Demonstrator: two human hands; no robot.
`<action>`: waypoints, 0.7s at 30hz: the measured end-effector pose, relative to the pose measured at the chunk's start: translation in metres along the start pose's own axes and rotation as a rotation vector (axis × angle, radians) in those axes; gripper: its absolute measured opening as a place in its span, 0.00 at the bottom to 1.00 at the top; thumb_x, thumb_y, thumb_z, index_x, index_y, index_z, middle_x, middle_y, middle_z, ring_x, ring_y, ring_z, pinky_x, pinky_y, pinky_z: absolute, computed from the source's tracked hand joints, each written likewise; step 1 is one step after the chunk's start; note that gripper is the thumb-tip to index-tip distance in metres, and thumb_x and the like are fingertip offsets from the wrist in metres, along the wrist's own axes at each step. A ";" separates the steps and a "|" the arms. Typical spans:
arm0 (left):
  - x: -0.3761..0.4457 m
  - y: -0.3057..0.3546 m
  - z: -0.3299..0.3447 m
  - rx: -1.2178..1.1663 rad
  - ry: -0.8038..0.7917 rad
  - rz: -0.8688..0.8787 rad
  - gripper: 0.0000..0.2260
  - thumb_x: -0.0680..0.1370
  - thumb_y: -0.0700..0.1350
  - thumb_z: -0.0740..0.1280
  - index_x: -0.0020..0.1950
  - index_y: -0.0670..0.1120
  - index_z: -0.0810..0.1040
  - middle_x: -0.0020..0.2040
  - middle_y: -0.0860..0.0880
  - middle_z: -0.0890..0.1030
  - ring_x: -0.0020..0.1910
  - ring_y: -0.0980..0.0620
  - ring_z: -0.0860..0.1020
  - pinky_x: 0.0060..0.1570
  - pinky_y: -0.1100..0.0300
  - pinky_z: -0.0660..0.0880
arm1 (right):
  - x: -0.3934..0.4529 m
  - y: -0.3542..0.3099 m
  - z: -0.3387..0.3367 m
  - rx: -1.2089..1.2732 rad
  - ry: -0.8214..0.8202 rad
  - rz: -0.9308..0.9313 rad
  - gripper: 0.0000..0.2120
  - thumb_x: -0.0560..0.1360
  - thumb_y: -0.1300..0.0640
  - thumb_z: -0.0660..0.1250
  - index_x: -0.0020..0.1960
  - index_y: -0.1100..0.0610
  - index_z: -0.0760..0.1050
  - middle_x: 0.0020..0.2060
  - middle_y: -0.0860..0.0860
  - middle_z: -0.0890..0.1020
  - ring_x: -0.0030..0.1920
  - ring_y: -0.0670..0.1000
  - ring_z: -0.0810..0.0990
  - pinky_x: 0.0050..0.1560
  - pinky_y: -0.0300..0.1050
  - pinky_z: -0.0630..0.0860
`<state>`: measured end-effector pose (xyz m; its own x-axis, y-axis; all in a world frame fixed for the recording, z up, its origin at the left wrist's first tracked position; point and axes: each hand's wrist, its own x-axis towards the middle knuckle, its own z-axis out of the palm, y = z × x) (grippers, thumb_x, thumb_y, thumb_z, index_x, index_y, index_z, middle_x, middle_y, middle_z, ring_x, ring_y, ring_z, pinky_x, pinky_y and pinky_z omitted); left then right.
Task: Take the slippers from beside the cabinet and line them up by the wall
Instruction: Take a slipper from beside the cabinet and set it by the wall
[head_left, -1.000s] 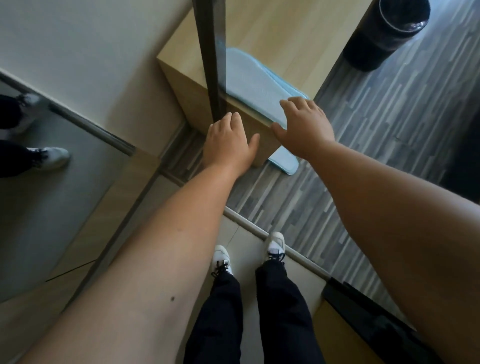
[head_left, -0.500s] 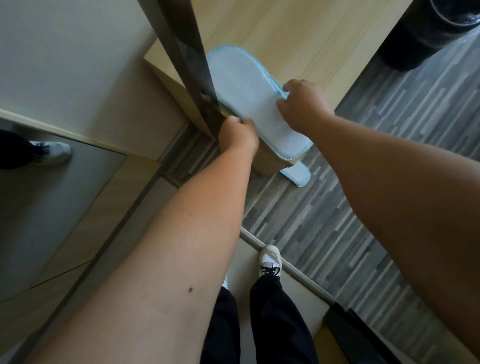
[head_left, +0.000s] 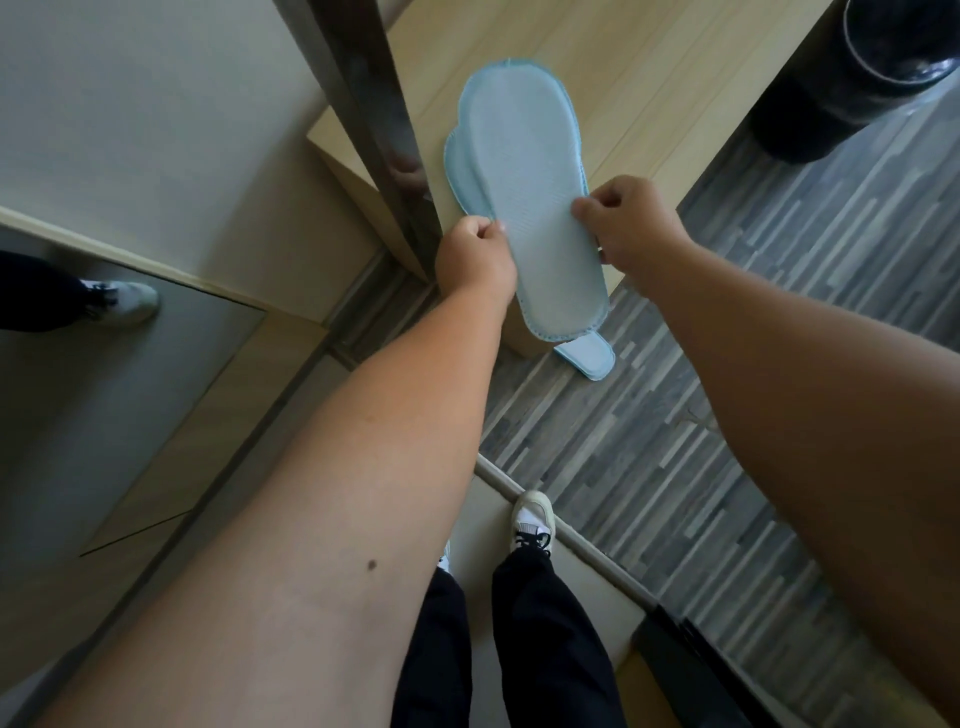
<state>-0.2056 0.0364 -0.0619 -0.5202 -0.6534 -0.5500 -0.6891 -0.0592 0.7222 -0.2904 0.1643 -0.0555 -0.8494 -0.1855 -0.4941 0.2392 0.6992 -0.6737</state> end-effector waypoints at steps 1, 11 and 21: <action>-0.007 0.001 -0.002 -0.003 -0.007 0.002 0.08 0.78 0.47 0.63 0.45 0.45 0.79 0.45 0.45 0.83 0.48 0.44 0.80 0.51 0.52 0.77 | -0.009 -0.001 -0.003 0.037 0.012 0.019 0.10 0.74 0.48 0.66 0.47 0.54 0.77 0.42 0.51 0.82 0.46 0.54 0.82 0.51 0.56 0.81; -0.099 -0.104 -0.061 0.010 -0.050 -0.118 0.05 0.77 0.46 0.65 0.43 0.48 0.78 0.44 0.48 0.82 0.45 0.46 0.79 0.44 0.57 0.73 | -0.144 0.049 0.046 0.156 -0.123 0.166 0.08 0.75 0.54 0.69 0.43 0.58 0.76 0.42 0.57 0.82 0.46 0.60 0.83 0.47 0.59 0.82; -0.105 -0.251 -0.185 -0.043 0.180 -0.231 0.07 0.76 0.47 0.65 0.40 0.48 0.78 0.43 0.45 0.84 0.44 0.43 0.80 0.45 0.54 0.75 | -0.202 0.038 0.211 -0.109 -0.341 0.024 0.09 0.74 0.51 0.71 0.43 0.56 0.78 0.39 0.54 0.83 0.41 0.55 0.83 0.45 0.55 0.83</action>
<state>0.1152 -0.0195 -0.1076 -0.2517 -0.7423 -0.6211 -0.7545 -0.2514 0.6062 -0.0107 0.0827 -0.0971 -0.6334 -0.3751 -0.6768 0.1899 0.7726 -0.6059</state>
